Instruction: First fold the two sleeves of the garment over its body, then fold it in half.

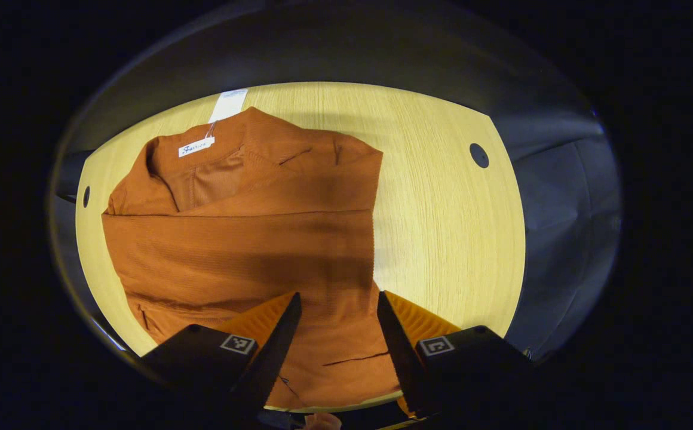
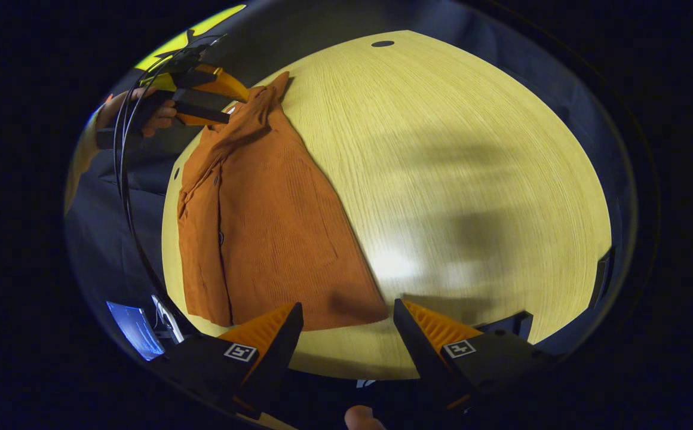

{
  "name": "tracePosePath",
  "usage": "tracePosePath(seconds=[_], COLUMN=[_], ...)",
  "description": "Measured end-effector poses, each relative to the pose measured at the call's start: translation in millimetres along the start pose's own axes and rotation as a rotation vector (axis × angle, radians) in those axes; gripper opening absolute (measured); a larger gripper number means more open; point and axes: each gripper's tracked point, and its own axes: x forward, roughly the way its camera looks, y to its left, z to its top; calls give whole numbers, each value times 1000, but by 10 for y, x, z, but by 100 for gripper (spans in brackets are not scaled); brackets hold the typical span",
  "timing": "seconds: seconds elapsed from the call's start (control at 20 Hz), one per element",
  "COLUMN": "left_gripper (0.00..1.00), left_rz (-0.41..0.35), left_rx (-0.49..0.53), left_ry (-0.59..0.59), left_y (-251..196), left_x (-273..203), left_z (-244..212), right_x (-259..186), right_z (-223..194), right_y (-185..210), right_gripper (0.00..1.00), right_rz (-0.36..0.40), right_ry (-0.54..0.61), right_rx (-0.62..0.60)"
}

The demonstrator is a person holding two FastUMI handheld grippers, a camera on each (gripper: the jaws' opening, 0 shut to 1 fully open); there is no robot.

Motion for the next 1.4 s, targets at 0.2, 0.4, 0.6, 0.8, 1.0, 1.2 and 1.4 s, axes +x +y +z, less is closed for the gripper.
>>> tracePosePath(seconds=[0.2, 0.4, 0.6, 0.8, 1.0, 1.2, 1.4], left_gripper=[88, 97, 99, 99, 100, 99, 99], left_rz=[-14, -12, 24, -9, 9, -26, -120], left_rx=[-58, -108, -131, -183, -251, -374, -431], left_ry=[-26, -51, -85, -71, -94, -61, -23], left_y=[196, 593, 1205, 1830, 2486, 2935, 3057], left_x=[-147, -373, -586, -716, -824, -816, -853], left_z=[-117, -428, -955, -1702, -2317, -2835, -3030], right_x=[-44, -36, -18, 44, 76, 97, 96], right_z=[23, 138, 189, 221, 247, 235, 209], right_y=[52, 81, 113, 67, 56, 70, -139], right_gripper=[96, 97, 97, 96, 96, 96, 97], right_rz=[2, 7, 22, 29, 40, 104, 84], right_ry=[-6, -15, 2, 46, 81, 128, 166], right_rx=[-32, -62, -86, -153, -182, -165, -208])
